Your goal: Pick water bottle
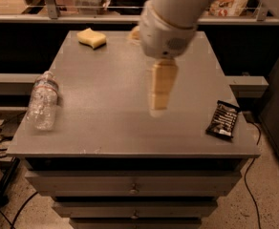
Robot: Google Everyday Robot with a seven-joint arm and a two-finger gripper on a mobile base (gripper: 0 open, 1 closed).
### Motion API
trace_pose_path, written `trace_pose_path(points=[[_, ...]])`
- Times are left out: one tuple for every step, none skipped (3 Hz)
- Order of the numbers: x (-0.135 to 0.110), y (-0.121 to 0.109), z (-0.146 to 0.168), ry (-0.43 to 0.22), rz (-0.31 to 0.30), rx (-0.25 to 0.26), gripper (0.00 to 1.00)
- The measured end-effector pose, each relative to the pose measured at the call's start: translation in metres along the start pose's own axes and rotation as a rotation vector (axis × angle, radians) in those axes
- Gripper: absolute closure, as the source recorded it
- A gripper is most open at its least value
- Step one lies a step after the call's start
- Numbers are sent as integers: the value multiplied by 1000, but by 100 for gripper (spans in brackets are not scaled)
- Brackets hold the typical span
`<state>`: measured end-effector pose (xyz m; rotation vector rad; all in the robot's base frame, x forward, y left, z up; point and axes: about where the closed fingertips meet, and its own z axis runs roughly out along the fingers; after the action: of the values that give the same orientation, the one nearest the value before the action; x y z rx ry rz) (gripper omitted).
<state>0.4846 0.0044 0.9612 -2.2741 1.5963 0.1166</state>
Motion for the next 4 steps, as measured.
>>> trace_pose_path(points=[[-40, -37, 32, 4, -173, -62, 0], [-81, -64, 66, -14, -317, -105, 0], [-111, -76, 92, -26, -408, -129, 0], [-128, -82, 115, -31, -455, -155, 0]])
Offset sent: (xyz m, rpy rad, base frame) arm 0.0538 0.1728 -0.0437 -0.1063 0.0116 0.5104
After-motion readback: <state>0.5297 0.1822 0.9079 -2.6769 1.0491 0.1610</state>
